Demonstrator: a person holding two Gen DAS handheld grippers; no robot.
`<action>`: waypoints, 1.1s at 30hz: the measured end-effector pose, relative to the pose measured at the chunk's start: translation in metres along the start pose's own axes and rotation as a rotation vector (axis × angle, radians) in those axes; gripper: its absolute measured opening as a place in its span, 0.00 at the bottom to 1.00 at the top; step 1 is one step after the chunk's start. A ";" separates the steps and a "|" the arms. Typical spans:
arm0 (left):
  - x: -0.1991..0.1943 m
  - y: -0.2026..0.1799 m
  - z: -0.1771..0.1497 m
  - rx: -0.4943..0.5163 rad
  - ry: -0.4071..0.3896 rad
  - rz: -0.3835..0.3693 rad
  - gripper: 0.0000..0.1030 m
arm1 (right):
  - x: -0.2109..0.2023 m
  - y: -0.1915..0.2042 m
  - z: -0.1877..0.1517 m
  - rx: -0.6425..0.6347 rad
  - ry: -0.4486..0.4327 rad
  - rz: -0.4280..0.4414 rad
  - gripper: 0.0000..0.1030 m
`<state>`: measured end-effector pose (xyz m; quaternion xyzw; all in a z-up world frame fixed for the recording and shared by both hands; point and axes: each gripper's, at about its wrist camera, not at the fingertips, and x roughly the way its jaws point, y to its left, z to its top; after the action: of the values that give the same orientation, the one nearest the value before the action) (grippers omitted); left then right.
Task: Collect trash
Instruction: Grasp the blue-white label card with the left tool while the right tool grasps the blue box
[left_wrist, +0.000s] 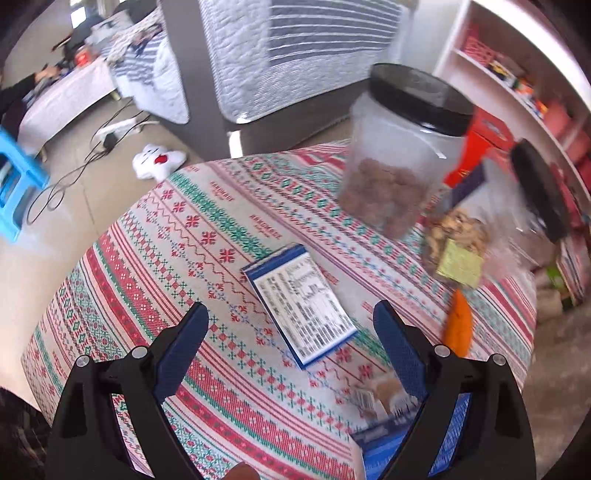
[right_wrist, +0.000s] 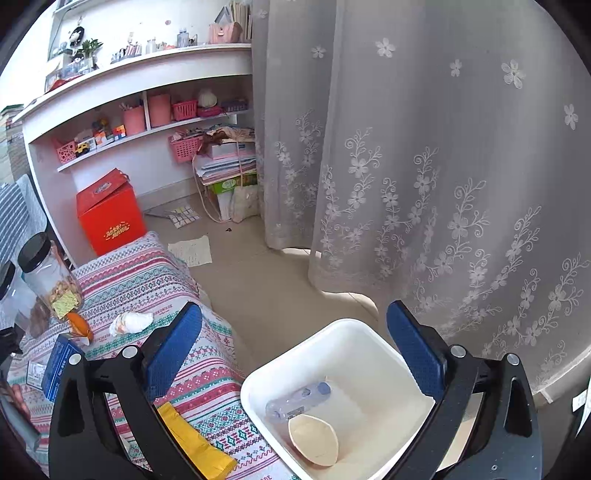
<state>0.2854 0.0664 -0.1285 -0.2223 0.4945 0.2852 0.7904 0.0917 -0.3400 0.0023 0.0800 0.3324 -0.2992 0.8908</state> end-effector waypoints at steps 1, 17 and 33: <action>0.011 0.000 0.003 -0.021 0.016 0.018 0.85 | 0.001 0.003 0.000 -0.014 0.000 0.002 0.93; 0.067 0.001 0.005 0.046 0.192 -0.041 0.58 | 0.005 0.046 -0.013 -0.113 0.040 0.039 0.93; -0.141 0.096 -0.030 0.211 -0.037 -0.493 0.58 | 0.023 0.157 -0.025 -0.025 0.461 0.526 0.93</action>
<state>0.1526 0.0856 -0.0195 -0.2473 0.4377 0.0350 0.8637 0.1839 -0.2151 -0.0404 0.2173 0.4967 -0.0295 0.8398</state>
